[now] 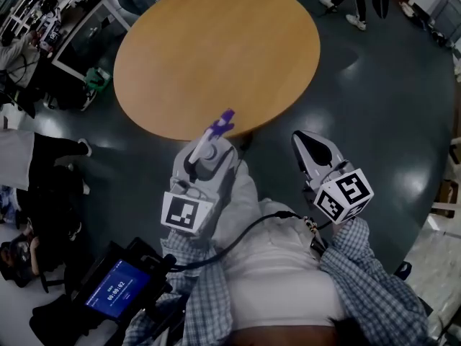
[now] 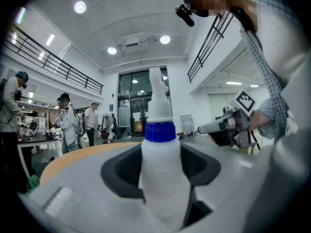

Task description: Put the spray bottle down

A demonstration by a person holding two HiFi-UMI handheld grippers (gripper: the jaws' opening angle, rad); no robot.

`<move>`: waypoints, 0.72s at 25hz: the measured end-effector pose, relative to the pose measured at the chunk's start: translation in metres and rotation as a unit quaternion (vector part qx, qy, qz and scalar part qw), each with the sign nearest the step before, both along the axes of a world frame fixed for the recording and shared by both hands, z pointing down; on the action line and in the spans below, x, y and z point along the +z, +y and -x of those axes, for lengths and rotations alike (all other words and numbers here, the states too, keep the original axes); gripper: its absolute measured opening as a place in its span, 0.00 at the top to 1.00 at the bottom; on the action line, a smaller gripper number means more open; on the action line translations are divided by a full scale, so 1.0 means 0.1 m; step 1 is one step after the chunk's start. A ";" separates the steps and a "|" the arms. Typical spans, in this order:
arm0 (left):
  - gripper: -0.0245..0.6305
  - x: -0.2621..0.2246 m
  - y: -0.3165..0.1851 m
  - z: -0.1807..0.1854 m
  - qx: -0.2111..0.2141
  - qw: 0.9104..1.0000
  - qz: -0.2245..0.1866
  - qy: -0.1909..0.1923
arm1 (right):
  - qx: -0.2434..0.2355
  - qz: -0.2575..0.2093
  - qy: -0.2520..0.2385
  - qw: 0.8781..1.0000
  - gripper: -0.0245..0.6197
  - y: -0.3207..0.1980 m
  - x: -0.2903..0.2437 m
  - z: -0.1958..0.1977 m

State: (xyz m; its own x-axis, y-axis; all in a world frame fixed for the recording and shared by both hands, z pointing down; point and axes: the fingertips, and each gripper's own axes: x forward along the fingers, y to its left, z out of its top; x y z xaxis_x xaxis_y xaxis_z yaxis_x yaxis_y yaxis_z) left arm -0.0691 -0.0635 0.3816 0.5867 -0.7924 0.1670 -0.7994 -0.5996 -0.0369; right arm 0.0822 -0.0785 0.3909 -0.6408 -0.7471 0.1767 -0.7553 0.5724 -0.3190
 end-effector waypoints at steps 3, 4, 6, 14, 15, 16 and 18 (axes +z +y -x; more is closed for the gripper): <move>0.63 -0.05 0.00 -0.01 0.006 1.000 -0.009 0.004 | 0.002 -0.005 0.006 1.000 0.96 0.00 -0.03 -0.03; 0.63 -0.07 0.00 -0.03 0.009 1.000 -0.011 0.005 | 0.002 -0.008 0.009 1.000 0.96 -0.01 -0.05 -0.04; 0.63 -0.10 -0.01 -0.06 0.016 1.000 -0.016 0.005 | 0.004 -0.015 0.012 1.000 0.96 -0.04 -0.10 -0.05; 0.63 -0.09 0.09 -0.26 0.048 0.999 -0.017 0.007 | 0.013 -0.017 0.011 1.000 0.96 0.07 -0.14 -0.14; 0.63 -0.07 0.10 -0.29 0.051 0.999 -0.016 0.008 | 0.016 -0.016 0.012 1.000 0.96 0.09 -0.12 -0.17; 0.63 -0.07 0.11 -0.31 0.052 0.998 -0.014 0.008 | 0.018 -0.014 0.014 1.000 0.96 0.12 -0.12 -0.19; 0.63 -0.07 0.12 -0.35 0.054 0.998 -0.011 0.008 | 0.021 -0.008 0.016 1.000 0.96 0.16 -0.11 -0.23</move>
State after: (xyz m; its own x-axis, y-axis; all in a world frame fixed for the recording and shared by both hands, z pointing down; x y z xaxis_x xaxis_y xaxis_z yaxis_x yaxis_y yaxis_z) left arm -0.0342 -0.0515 0.3742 0.6716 -0.7273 0.1414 -0.7304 -0.6819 -0.0390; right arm 0.1052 -0.0626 0.3798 -0.6034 -0.7757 0.1847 -0.7882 0.5450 -0.2860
